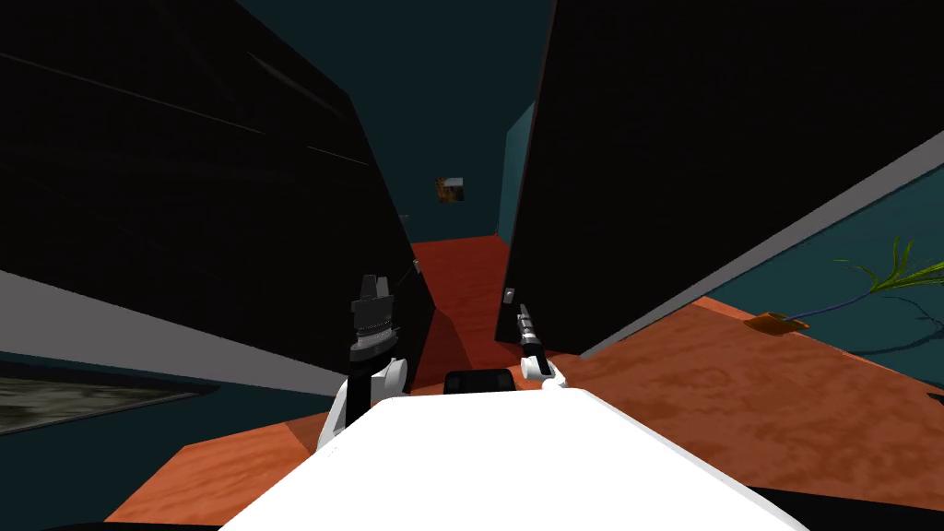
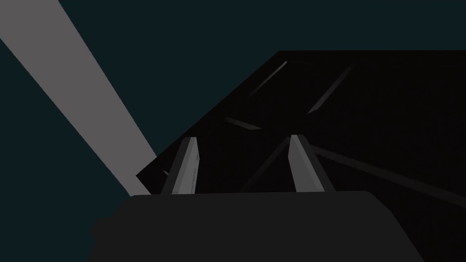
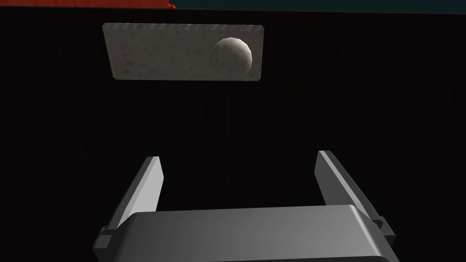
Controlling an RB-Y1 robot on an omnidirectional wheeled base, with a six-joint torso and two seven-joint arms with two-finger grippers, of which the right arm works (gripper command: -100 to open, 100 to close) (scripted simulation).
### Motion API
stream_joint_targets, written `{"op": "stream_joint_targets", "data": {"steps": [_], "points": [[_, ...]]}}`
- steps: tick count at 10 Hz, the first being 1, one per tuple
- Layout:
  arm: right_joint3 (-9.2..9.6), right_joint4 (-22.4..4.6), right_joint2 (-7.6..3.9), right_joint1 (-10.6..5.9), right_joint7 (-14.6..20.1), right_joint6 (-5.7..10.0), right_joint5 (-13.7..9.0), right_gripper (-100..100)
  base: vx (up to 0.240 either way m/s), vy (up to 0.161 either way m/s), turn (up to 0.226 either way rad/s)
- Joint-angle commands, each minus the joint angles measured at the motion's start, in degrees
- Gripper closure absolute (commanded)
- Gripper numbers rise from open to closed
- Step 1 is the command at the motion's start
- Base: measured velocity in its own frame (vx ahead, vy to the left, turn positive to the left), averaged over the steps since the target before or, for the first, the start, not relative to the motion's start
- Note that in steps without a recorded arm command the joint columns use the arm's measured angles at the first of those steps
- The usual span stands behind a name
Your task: Push the door open
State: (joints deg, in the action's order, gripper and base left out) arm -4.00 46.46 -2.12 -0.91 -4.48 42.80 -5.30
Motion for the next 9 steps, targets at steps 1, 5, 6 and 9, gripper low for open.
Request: {"op": "stream_joint_targets", "data": {"steps": [1, 5, 6, 9], "points": [[-0.1, 0.35, 1.28, 0.26, 0.03, -0.08, -0.33, -100, -0.26, 0.122, -0.073], [-0.29, 0.33, 0.43, 0.57, 0.0, 0.42, -0.48, -100, -0.006, 0.042, -0.004], [-0.38, 0.24, 0.16, 0.61, -0.02, 0.63, -0.53, -100, 0.214, -0.012, 0.03], [-0.66, -0.06, -0.14, 0.73, -0.1, 1.32, -0.67, -100, 0.201, -0.028, 0.028]]}}
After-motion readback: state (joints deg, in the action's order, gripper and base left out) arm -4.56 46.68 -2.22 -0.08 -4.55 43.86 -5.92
